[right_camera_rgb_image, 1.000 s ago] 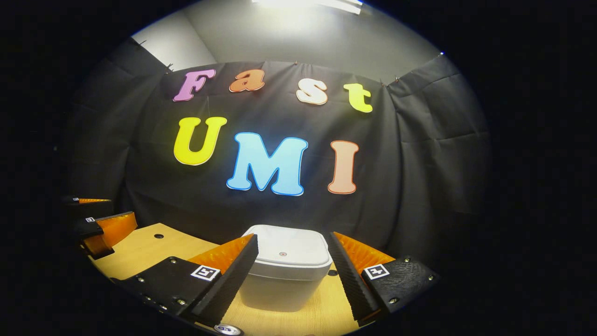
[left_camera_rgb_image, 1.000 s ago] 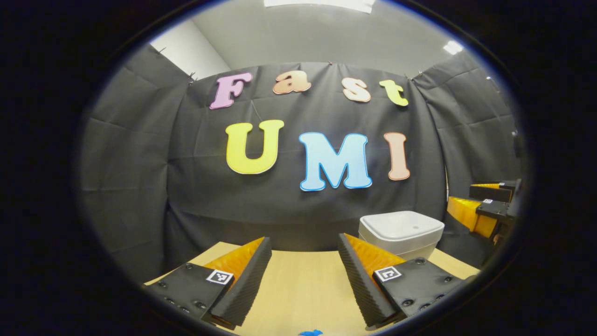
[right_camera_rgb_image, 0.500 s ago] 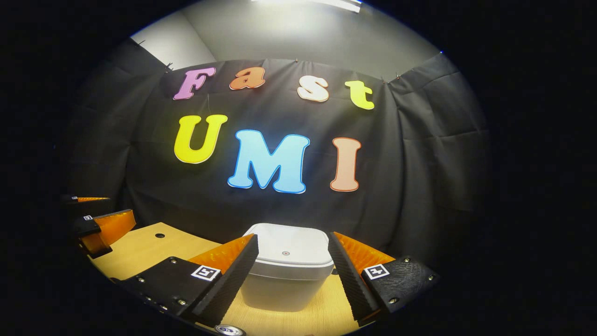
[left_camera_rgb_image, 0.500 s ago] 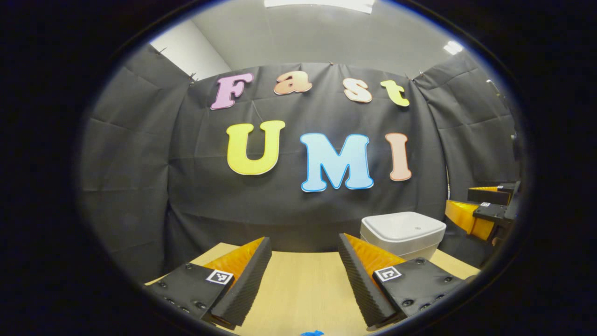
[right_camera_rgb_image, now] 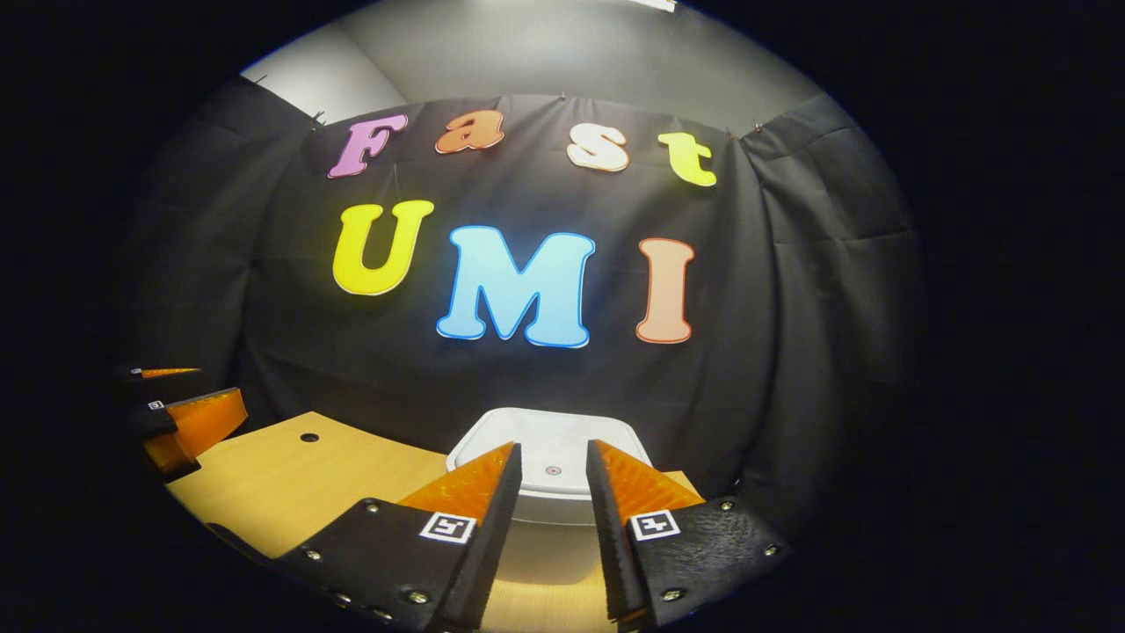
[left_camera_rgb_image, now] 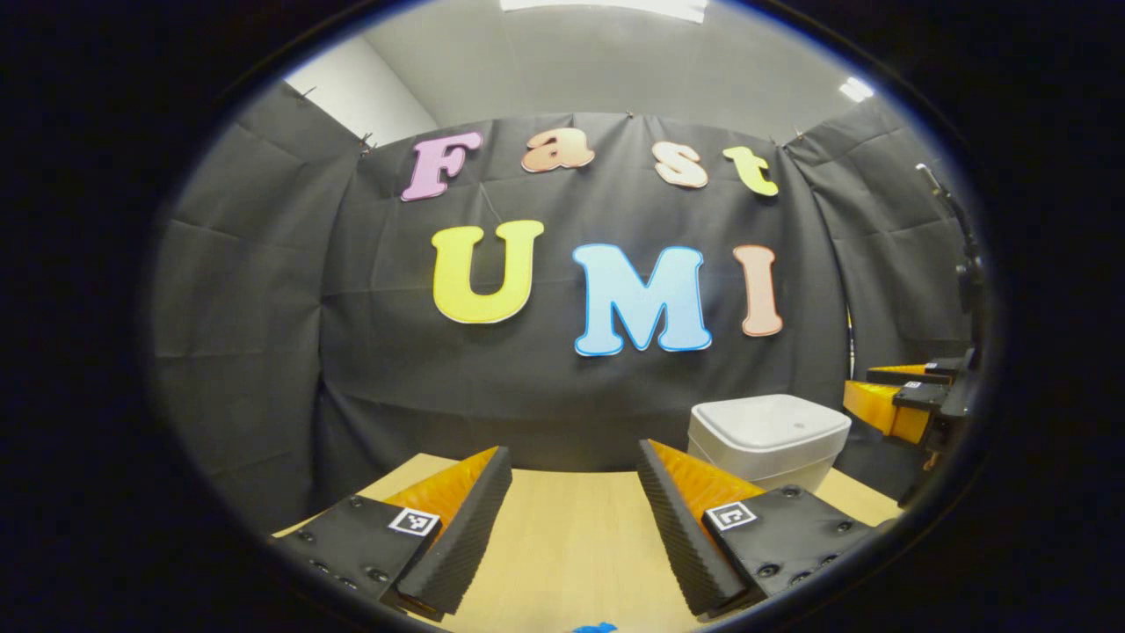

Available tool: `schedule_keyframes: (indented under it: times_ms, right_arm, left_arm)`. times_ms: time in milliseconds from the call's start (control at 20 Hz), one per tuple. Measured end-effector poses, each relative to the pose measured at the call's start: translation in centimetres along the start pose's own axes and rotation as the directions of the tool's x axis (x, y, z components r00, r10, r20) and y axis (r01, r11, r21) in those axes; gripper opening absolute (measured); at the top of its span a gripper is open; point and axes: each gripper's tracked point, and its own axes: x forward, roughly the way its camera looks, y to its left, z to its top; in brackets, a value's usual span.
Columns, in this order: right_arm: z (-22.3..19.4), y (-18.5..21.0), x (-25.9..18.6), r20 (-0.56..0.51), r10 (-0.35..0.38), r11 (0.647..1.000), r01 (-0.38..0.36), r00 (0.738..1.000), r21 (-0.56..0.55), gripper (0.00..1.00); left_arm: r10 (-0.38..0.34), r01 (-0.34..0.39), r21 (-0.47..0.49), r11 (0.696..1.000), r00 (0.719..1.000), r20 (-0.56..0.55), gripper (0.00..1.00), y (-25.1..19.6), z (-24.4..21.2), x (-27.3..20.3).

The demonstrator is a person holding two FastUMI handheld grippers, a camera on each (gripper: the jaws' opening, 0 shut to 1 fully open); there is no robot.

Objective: Press the lid of the desktop garbage bin to open it, pick up the crumpled paper on the desktop and throw it into the bin, then pick up the pop can on the desktop and drop it into the bin, and finally close the garbage bin lid.

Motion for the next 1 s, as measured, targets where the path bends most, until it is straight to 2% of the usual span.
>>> schedule_keyframes:
  times_ms: [100,150,200,250,300,400,450,900,950,1000]
  right_arm:
    - [-0.6,0.3,0.3,-0.024,0.002,1.0,-0.002,1.0,0.008,0.46]
    - [-0.8,-0.5,0.2,-0.02,-0.02,1.0,0.021,1.0,0.024,0.34]
    - [-0.6,-0.2,1.1,-0.019,-0.006,0.999,0.007,1.0,0.041,0.11]
    - [-1.0,-0.1,1.8,-0.025,-0.002,0.999,0.003,1.0,0.044,0.11]
    - [-1.4,-0.8,1.4,-0.027,-0.024,0.998,0.025,0.999,0.051,0.01]
    - [-1.0,-0.7,2.5,-0.03,-0.02,0.998,0.021,0.999,0.053,0.02]
    - [-1.1,-0.8,2.9,-0.039,-0.018,0.998,0.02,0.999,0.052,0.02]
    - [-3.6,-0.3,7.0,-0.117,0.042,0.996,-0.032,0.992,0.086,0.02]
    - [-3.7,-0.2,7.3,-0.122,0.051,0.995,-0.04,0.991,0.092,0.02]
    - [-4.0,-0.1,7.2,-0.126,0.057,0.995,-0.045,0.99,0.094,0.02]
  left_arm:
    - [0.001,-0.001,0.0,1.0,1.0,-0.007,0.94,0.0,-0.4,0.3]
    - [0.002,-0.002,0.0,1.0,1.0,-0.009,0.94,0.1,-0.5,0.5]
    - [0.003,-0.003,0.0,1.0,1.0,-0.009,0.94,0.1,-0.6,0.6]
    - [0.007,-0.007,0.0,1.0,1.0,-0.009,0.94,0.2,-0.5,0.7]
    - [0.008,-0.008,0.001,1.0,1.0,-0.011,0.94,0.2,-0.6,0.9]
    - [0.011,-0.011,0.004,1.0,1.0,-0.014,0.94,0.4,-0.7,1.2]
    - [0.013,-0.013,0.005,1.0,1.0,-0.015,1.0,0.4,-0.7,1.3]
    - [0.017,-0.017,0.023,1.0,1.0,-0.019,1.0,0.3,-0.8,2.0]
    - [0.018,-0.018,0.024,1.0,1.0,-0.018,0.94,0.4,-0.8,2.0]
    - [0.02,-0.02,0.026,0.999,1.0,-0.018,0.94,0.3,-0.7,2.0]
